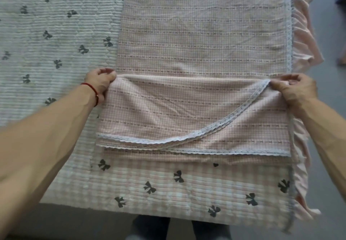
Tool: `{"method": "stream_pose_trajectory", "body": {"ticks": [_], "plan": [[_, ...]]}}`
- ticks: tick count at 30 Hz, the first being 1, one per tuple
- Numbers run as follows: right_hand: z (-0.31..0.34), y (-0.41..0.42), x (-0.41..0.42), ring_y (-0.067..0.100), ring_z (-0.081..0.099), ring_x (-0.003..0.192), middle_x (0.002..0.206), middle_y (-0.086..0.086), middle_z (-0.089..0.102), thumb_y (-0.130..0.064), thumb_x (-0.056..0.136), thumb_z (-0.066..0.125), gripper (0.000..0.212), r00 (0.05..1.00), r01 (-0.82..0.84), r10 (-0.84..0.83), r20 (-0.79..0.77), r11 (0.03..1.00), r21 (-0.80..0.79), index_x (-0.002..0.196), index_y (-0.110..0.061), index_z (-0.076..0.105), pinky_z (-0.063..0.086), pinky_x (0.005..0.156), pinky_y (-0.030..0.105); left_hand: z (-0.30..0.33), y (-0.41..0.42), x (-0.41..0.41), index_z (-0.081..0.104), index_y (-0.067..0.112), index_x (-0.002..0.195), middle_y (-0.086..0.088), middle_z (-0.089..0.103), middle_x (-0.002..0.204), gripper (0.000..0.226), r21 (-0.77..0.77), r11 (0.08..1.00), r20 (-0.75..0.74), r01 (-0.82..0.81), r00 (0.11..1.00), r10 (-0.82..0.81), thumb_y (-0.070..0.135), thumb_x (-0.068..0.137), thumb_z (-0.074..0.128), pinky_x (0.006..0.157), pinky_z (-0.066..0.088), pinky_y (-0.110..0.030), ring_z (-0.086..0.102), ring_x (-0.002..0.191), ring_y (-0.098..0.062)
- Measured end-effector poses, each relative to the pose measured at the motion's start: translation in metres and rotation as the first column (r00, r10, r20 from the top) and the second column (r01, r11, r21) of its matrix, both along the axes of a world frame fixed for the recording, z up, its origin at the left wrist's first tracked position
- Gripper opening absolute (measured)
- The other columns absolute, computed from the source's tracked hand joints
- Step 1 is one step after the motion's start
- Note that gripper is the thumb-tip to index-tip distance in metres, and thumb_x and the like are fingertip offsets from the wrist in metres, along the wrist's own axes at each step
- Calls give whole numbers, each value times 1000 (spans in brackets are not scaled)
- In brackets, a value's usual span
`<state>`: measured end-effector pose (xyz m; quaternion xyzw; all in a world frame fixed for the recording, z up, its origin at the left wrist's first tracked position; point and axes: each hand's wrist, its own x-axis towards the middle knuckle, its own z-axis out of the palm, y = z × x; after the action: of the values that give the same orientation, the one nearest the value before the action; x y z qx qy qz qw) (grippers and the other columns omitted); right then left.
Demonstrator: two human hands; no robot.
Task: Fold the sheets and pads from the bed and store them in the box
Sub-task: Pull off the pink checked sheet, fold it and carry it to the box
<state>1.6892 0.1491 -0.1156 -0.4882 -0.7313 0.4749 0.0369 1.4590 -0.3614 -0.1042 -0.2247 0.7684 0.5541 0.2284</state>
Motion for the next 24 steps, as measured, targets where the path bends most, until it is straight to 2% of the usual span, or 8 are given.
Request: {"method": "stream_pose_trajectory", "body": {"ticks": [2, 5, 7, 9, 13, 16, 19, 24], "plan": [[4, -4, 7, 8, 66, 87, 124, 11, 68, -30, 78, 89, 56, 1000, 6, -6, 19, 1000, -15, 123, -12, 62, 52, 63, 9, -5, -8, 11, 60, 19, 107, -8, 67, 115, 20, 7, 1000, 0, -9, 1000, 9, 21, 93, 74, 90, 57, -43, 67, 94, -19], [14, -13, 29, 17, 70, 100, 122, 6, 68, -68, 63, 87, 78, 997, -49, 45, 61, 997, 55, 122, -30, 53, 60, 86, 38, -2, -28, 33, 58, 11, 120, -9, 70, 119, 79, -101, 995, -15, 17, 1000, -19, 65, 68, 84, 91, 58, -49, 71, 102, -24], [20, -26, 49, 22, 69, 103, 123, 9, 65, -69, 67, 84, 80, 991, -112, 102, 87, 986, 121, 126, -28, 47, 59, 84, 40, 1, -40, 56, 60, 8, 120, -11, 72, 113, 96, -139, 988, 35, 66, 997, -62, 78, 58, 81, 87, 60, -50, 72, 100, -28], [23, -45, 71, 26, 67, 103, 126, 13, 62, -61, 76, 81, 84, 978, -178, 162, 128, 976, 124, 134, -17, 39, 53, 79, 32, 12, -44, 88, 64, 7, 115, -11, 74, 106, 79, -123, 977, 101, 173, 982, -162, 70, 70, 78, 79, 61, -47, 73, 94, -30], [25, -68, 111, 27, 64, 105, 121, 7, 60, -67, 74, 81, 84, 945, -252, 220, 242, 961, 112, 126, -17, 40, 56, 90, 44, 20, -58, 140, 72, 18, 102, 11, 77, 94, 26, -96, 953, 111, 289, 954, -278, 42, 90, 70, 83, 53, -28, 71, 99, -14], [33, -68, 121, 25, 65, 98, 111, 3, 64, -44, 79, 85, 56, 956, -197, 169, 240, 976, 96, 117, -17, 55, 51, 78, 30, 17, -67, 162, 75, 17, 100, 17, 77, 89, 19, -114, 946, 113, 303, 950, -291, 34, 93, 69, 81, 53, -24, 70, 96, -8], [34, -61, 121, 26, 68, 99, 110, 1, 70, -57, 75, 80, 54, 958, -173, 157, 241, 984, 47, 112, -22, 63, 55, 86, 39, 14, -63, 180, 74, 10, 107, 8, 75, 92, 22, -164, 940, 76, 298, 954, -289, 28, 96, 67, 68, 53, -12, 69, 89, -8], [32, -67, 151, 22, 70, 88, 104, -4, 73, -46, 83, 80, 35, 869, -403, 382, 314, 915, 2, 108, -25, 69, 57, 77, 39, 2, -64, 180, 75, 19, 98, -2, 76, 97, 23, -329, 918, 45, 221, 975, -218, 40, 91, 73, 89, 56, -39, 71, 97, -23]]}}
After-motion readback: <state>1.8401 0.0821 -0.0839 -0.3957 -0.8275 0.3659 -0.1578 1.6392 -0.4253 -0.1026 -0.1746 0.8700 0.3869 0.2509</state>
